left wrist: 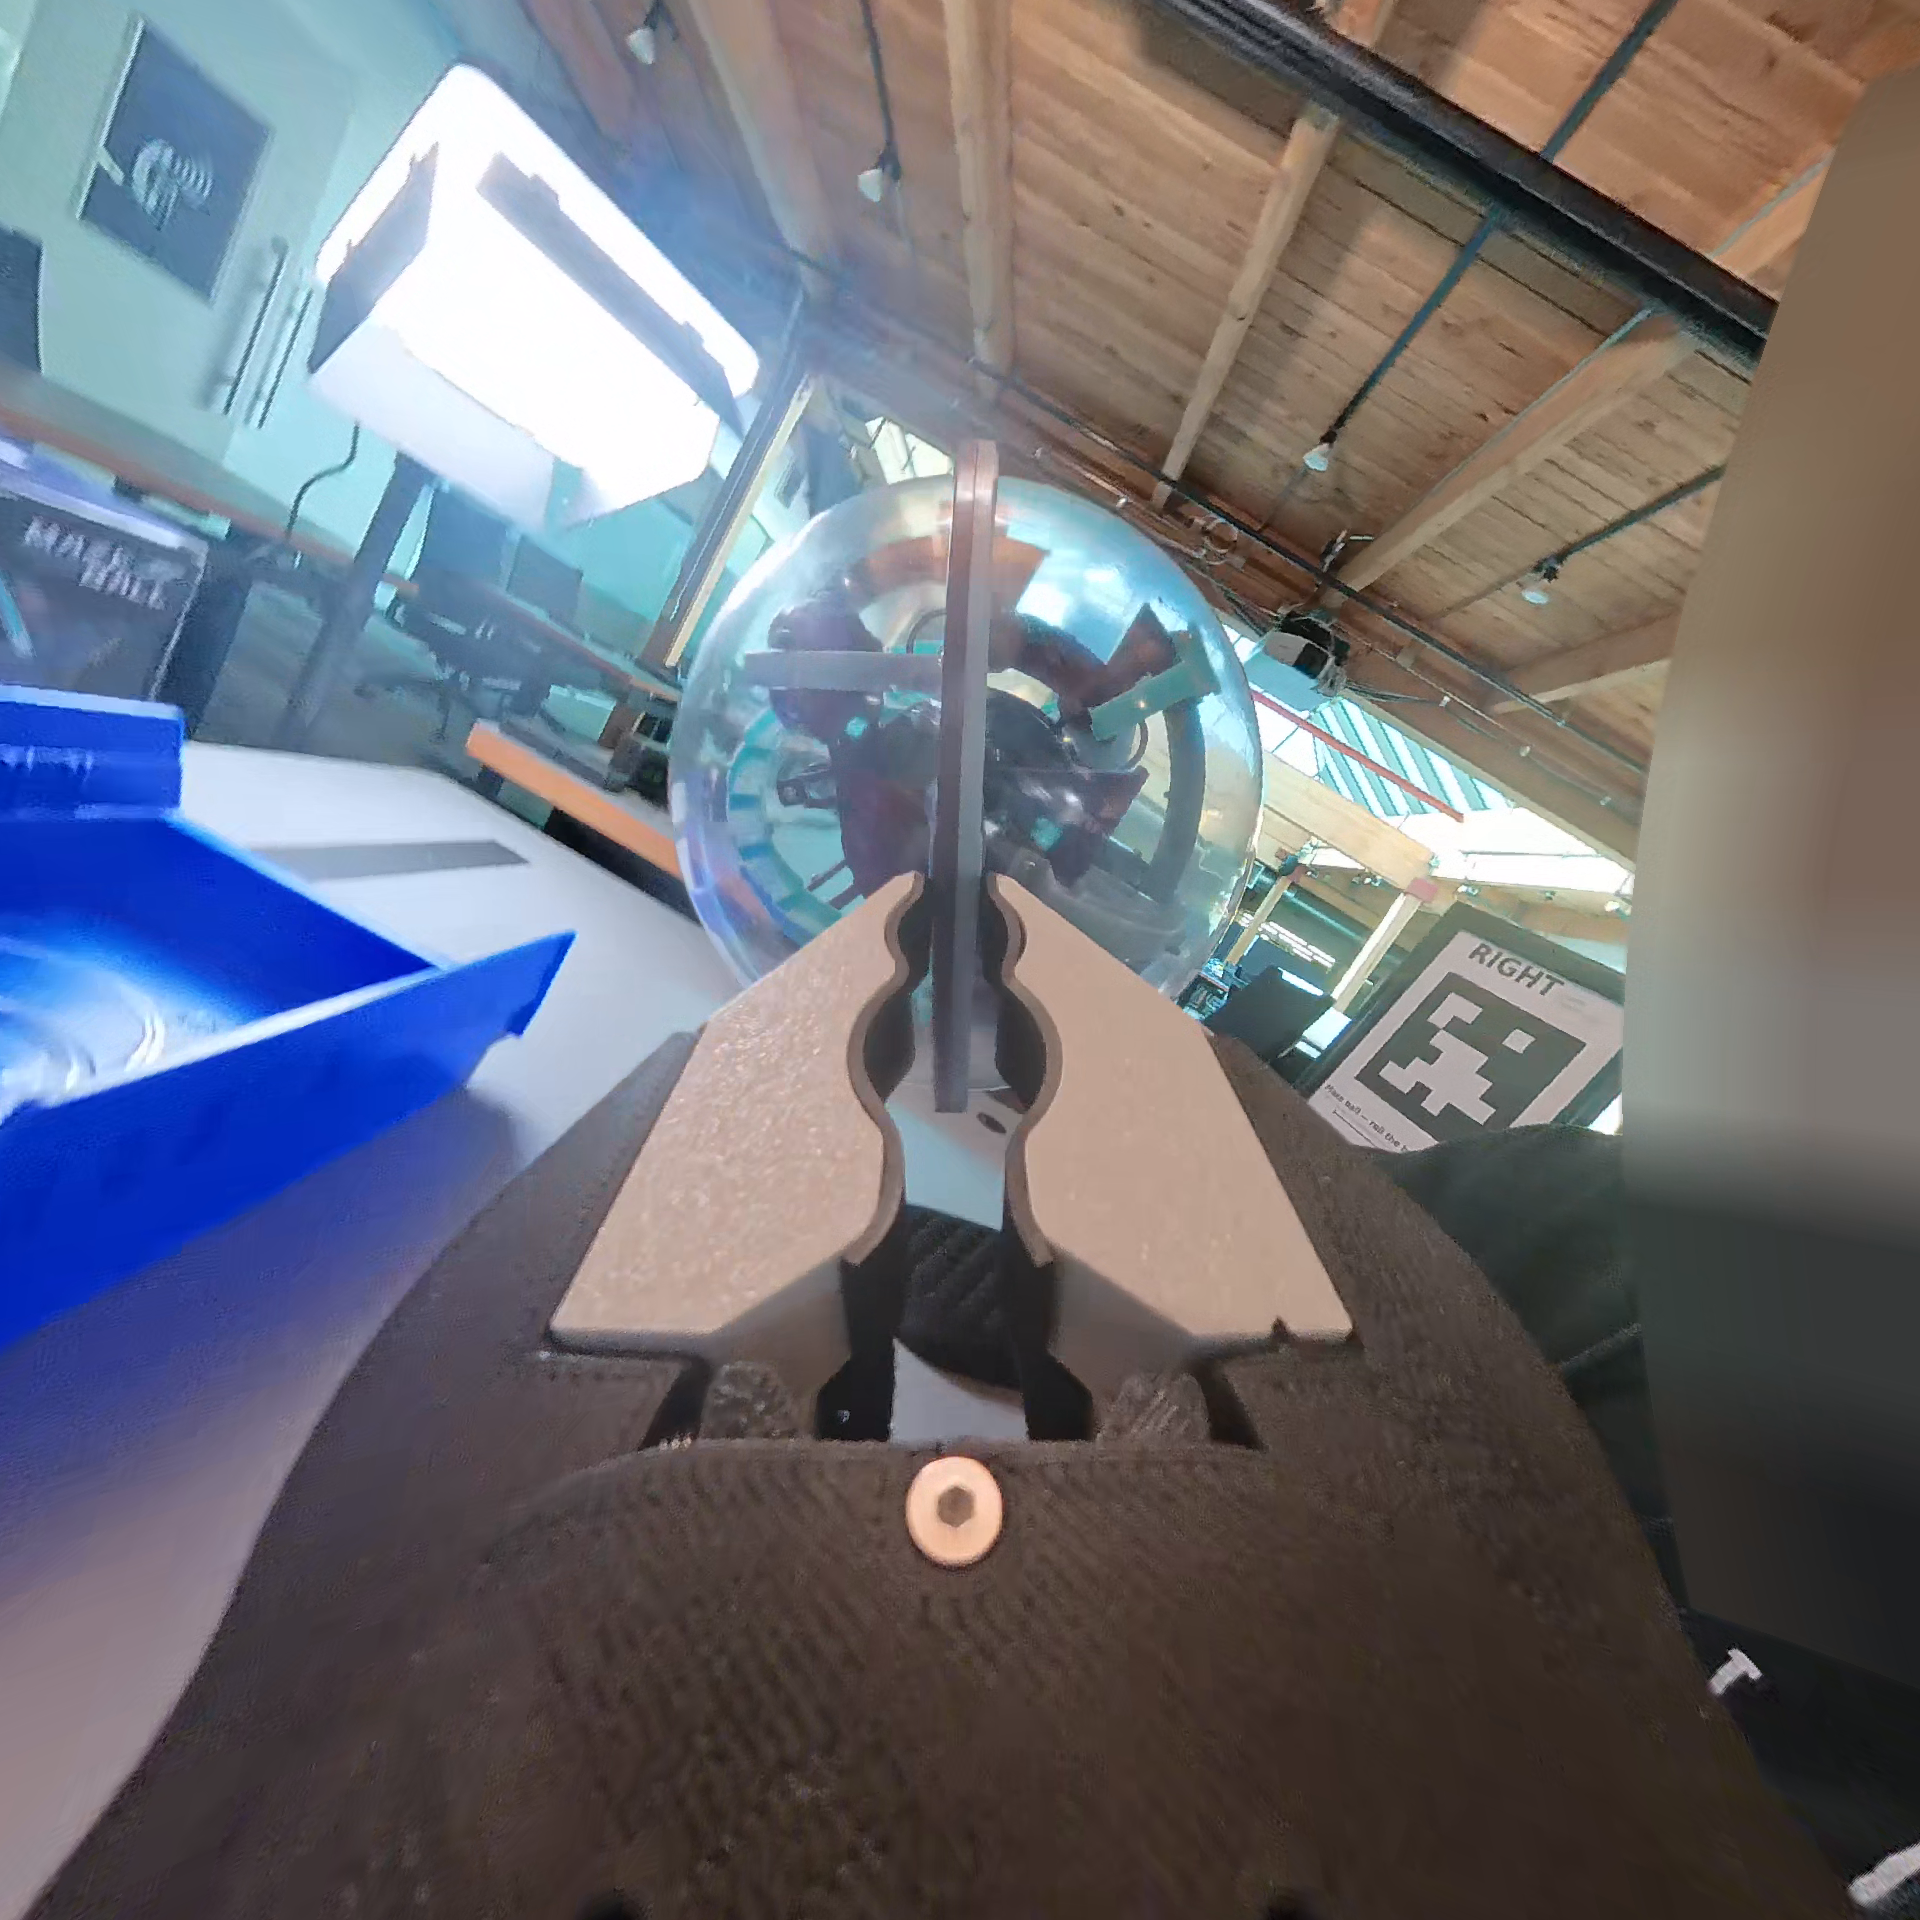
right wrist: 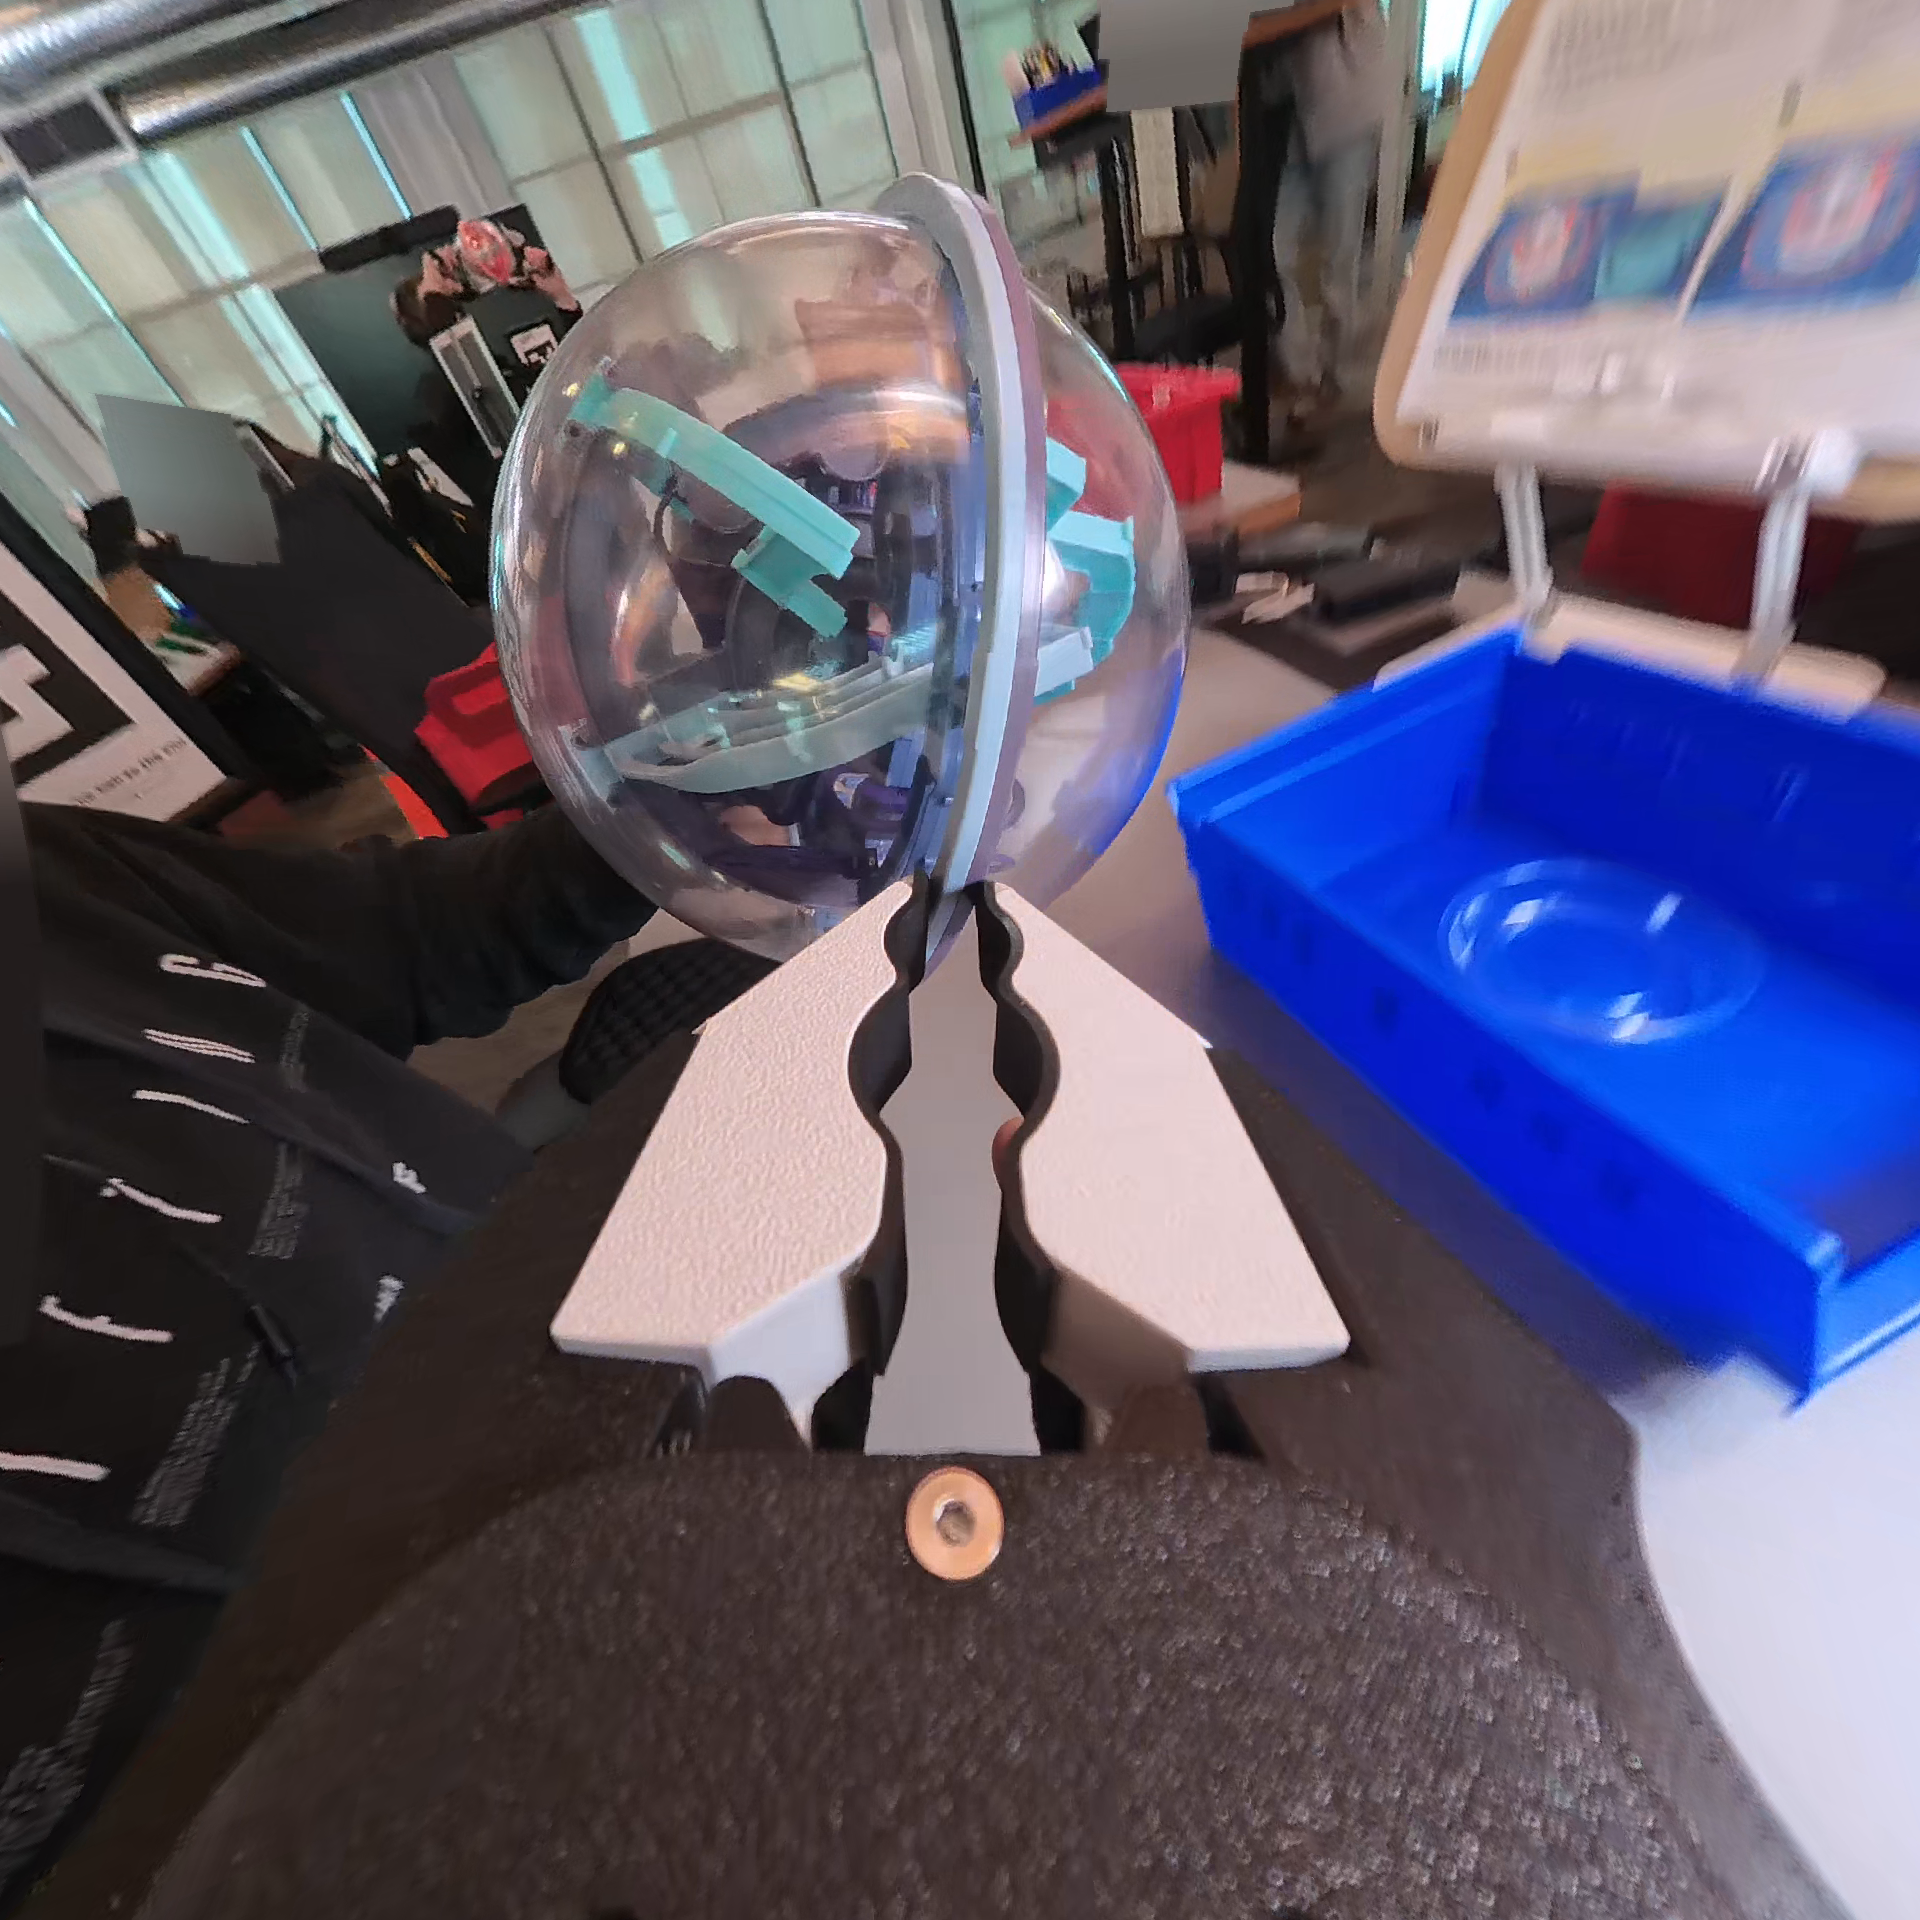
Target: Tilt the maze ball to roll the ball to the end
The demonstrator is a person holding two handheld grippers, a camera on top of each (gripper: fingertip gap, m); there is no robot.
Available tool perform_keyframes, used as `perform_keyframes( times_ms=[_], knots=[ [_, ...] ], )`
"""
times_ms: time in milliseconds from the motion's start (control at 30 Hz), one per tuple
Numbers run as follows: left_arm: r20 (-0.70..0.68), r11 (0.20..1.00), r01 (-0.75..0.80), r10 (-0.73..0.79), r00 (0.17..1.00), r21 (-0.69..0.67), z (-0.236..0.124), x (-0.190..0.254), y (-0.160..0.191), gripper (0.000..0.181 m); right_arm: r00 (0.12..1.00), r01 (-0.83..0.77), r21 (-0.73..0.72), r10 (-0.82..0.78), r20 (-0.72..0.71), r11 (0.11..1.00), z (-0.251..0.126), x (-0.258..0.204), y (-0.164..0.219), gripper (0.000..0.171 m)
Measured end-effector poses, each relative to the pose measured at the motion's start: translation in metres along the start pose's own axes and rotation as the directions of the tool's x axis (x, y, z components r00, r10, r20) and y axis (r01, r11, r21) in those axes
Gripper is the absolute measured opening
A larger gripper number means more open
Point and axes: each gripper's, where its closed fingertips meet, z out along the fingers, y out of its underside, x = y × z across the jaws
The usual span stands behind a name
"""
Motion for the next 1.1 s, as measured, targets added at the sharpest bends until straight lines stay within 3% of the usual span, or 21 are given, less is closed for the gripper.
perform_keyframes(
  times_ms=[167,433,700,900,933,1000,1100],
  knots=[
    [0.112,0.987,0.140,-0.131,0.985,-0.075,-0.012,-0.030,0.040,0.007,0.975,-0.220,-0.057,0.221,0.011,0.974,0.004,0.013,0.054,0.007],
    [0.264,0.913,0.358,-0.303,0.916,-0.194,-0.030,-0.061,0.098,0.007,0.858,-0.507,-0.125,0.513,0.013,0.852,0.008,0.021,0.133,0.006],
    [0.356,0.849,0.465,-0.365,0.860,-0.253,-0.043,-0.076,0.132,0.008,0.778,-0.619,-0.211,0.628,-0.027,0.757,0.010,0.020,0.173,0.007],
    [0.363,0.839,0.466,-0.356,0.861,-0.281,-0.046,-0.075,0.137,0.010,0.735,-0.664,-0.217,0.678,-0.014,0.716,0.010,0.019,0.175,0.006],
    [0.350,0.846,0.446,-0.339,0.873,-0.292,-0.045,-0.074,0.135,0.017,0.731,-0.669,-0.212,0.683,-0.009,0.713,0.010,0.019,0.174,0.007],
    [0.299,0.859,0.380,-0.284,0.911,-0.343,-0.041,-0.066,0.132,0.051,0.721,-0.677,-0.202,0.693,0.010,0.708,0.011,0.019,0.171,0.006],
    [0.249,0.894,0.150,-0.045,0.967,-0.422,-0.033,-0.062,0.124,0.095,0.733,-0.665,-0.199,0.680,0.010,0.720,0.013,0.020,0.167,0.006]
  ],
)
